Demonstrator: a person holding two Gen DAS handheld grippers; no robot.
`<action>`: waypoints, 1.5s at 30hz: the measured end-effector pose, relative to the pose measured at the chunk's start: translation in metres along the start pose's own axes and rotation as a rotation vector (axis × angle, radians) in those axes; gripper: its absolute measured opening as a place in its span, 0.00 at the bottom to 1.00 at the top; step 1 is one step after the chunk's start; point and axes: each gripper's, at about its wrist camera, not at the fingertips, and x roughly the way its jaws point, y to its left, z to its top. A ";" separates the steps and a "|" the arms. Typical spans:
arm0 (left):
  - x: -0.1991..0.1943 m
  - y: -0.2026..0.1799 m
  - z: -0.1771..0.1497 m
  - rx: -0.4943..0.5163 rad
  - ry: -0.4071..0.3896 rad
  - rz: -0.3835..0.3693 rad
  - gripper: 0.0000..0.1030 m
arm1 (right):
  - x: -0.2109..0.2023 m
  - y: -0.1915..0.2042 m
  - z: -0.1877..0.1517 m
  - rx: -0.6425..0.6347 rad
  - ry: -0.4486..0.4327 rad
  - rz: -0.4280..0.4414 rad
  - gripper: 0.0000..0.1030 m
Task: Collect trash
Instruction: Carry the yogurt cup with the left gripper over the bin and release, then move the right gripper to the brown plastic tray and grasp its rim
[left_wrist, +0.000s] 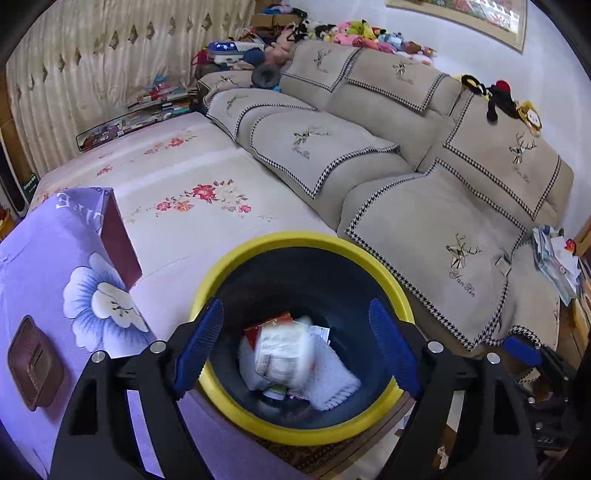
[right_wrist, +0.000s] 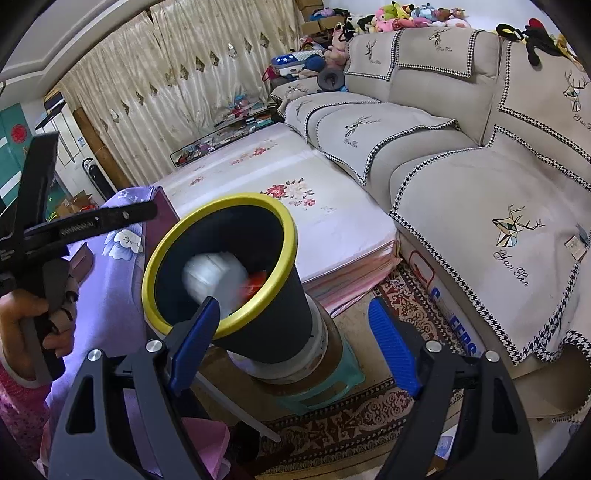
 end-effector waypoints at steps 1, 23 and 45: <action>-0.010 0.003 -0.001 -0.002 -0.013 0.001 0.79 | 0.000 0.002 -0.001 -0.002 0.001 0.003 0.76; -0.329 0.146 -0.181 -0.246 -0.401 0.364 0.95 | 0.035 0.193 -0.003 -0.353 0.075 0.227 0.76; -0.348 0.218 -0.258 -0.436 -0.379 0.409 0.95 | 0.170 0.401 0.023 -0.721 0.204 0.208 0.90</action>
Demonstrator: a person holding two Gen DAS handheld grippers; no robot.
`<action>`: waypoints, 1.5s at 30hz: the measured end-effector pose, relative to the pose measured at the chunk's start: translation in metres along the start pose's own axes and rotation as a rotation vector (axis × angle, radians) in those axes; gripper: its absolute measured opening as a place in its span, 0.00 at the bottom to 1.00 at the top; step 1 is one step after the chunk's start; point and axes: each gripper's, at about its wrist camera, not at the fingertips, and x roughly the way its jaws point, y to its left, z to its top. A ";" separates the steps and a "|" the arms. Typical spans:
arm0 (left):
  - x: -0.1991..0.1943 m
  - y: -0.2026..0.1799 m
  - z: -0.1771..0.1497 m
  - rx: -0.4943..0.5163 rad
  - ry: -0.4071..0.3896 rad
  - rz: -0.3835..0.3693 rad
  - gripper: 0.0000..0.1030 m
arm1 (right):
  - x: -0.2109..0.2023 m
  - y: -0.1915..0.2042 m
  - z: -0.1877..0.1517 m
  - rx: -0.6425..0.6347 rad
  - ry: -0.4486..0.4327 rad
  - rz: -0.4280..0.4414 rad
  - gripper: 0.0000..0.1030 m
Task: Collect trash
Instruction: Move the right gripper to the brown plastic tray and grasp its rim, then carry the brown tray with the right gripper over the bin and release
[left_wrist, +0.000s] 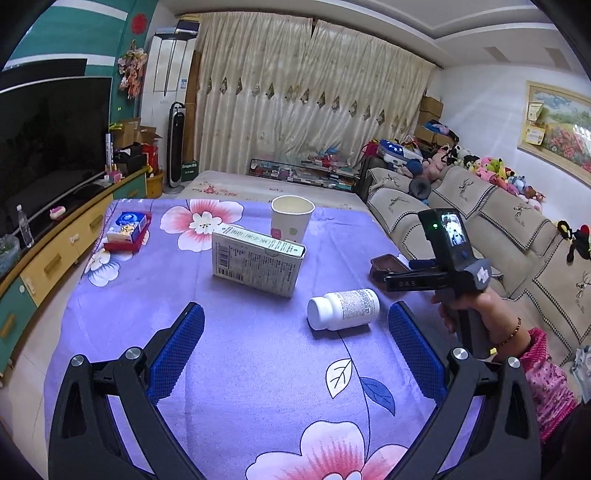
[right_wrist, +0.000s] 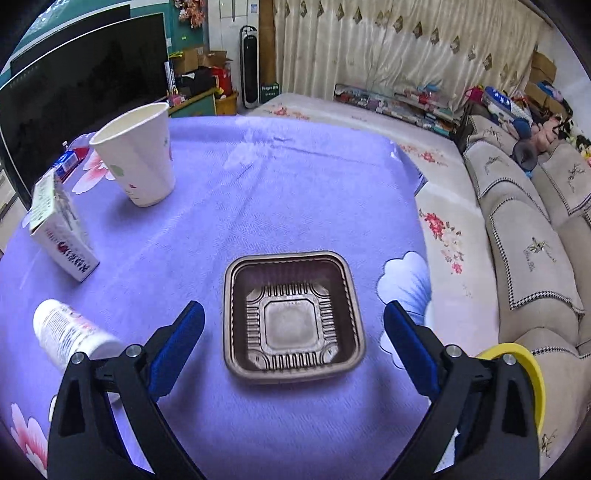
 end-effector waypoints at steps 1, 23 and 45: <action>0.002 0.001 0.000 -0.004 0.003 -0.003 0.95 | 0.004 -0.001 0.001 0.006 0.010 -0.003 0.90; 0.017 -0.013 -0.011 0.014 0.033 -0.041 0.95 | -0.074 -0.033 -0.063 0.135 -0.078 0.003 0.65; 0.056 -0.063 -0.012 0.099 0.107 -0.097 0.95 | -0.071 -0.185 -0.161 0.460 0.018 -0.234 0.67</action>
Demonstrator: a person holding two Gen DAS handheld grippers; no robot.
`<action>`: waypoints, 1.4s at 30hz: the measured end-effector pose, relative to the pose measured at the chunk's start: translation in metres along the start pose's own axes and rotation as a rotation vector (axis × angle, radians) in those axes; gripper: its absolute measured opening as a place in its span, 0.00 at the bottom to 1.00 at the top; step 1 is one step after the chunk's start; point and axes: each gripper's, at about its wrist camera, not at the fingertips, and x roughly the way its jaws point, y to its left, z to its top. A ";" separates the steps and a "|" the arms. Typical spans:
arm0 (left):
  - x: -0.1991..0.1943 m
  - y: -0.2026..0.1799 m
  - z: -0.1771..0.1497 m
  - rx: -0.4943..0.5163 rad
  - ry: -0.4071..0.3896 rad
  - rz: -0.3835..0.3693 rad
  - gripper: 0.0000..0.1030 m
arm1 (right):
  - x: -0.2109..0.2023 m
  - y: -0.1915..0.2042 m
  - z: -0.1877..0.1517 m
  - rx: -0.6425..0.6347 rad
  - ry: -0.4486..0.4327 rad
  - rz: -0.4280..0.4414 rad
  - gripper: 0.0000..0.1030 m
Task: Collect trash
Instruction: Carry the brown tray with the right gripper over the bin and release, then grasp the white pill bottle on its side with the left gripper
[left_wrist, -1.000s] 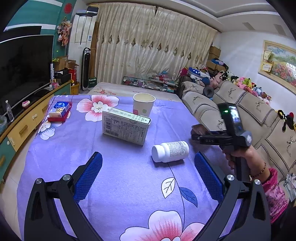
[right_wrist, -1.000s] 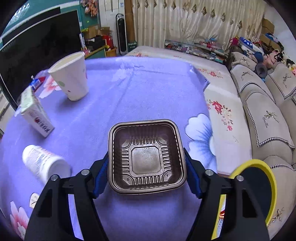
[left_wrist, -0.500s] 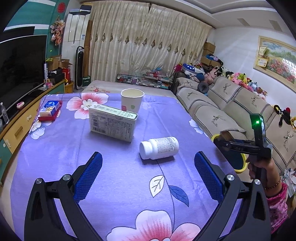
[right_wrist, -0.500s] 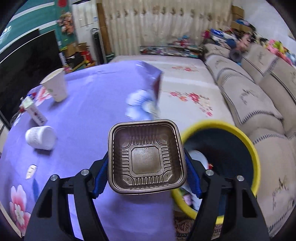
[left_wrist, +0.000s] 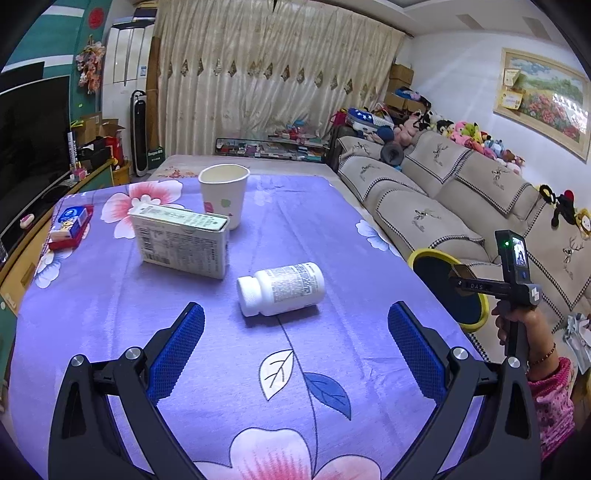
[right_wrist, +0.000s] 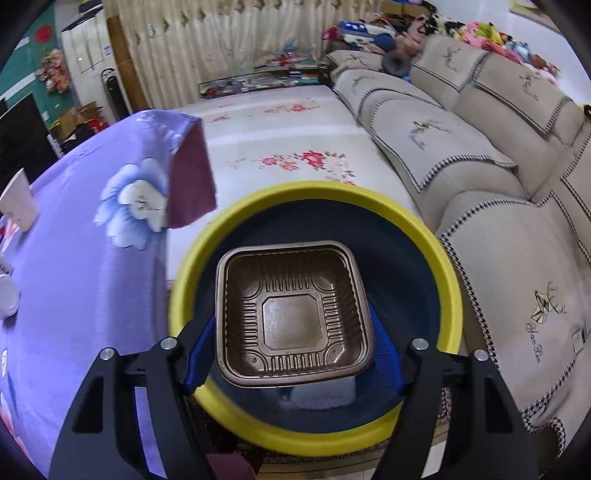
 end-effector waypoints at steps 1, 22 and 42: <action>0.001 -0.002 0.000 0.005 0.003 0.000 0.95 | 0.003 -0.001 0.000 0.004 0.003 -0.004 0.68; 0.088 0.015 0.016 -0.032 0.156 0.041 0.95 | -0.014 0.000 -0.004 0.003 -0.039 0.028 0.77; 0.138 -0.011 0.026 -0.064 0.200 0.275 0.95 | -0.003 -0.006 -0.013 0.018 -0.022 0.085 0.77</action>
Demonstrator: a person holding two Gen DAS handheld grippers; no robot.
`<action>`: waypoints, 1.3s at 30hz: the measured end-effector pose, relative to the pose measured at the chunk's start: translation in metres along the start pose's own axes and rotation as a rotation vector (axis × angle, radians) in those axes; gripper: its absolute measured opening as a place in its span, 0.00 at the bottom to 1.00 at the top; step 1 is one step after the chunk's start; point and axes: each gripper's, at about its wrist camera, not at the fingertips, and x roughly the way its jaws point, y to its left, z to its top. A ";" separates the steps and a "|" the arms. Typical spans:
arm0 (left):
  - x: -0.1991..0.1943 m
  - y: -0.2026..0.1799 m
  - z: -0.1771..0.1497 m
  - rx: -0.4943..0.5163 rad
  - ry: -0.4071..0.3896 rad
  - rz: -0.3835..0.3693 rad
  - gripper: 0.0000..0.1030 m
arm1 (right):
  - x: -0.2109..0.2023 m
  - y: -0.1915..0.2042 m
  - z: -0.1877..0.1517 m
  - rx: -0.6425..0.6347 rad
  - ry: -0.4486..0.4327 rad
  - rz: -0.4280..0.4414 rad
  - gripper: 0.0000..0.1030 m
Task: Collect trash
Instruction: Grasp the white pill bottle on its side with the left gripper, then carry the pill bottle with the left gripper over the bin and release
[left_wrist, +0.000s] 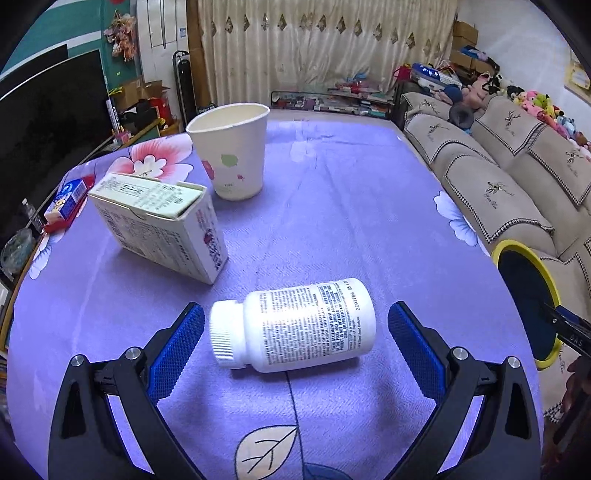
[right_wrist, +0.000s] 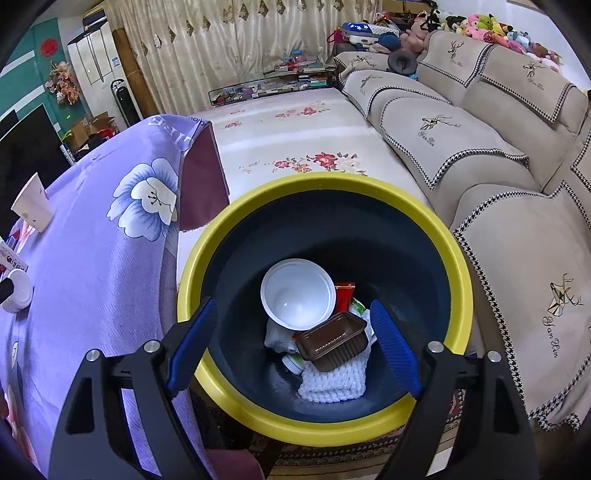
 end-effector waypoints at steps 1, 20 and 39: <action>0.002 -0.001 0.000 0.001 0.004 0.006 0.95 | 0.000 0.000 -0.001 0.001 0.001 0.002 0.77; -0.015 -0.024 -0.006 0.042 -0.021 -0.062 0.82 | -0.026 -0.022 -0.025 0.053 -0.044 0.021 0.77; -0.052 -0.218 0.015 0.346 -0.025 -0.419 0.82 | -0.091 -0.093 -0.081 0.200 -0.133 -0.094 0.78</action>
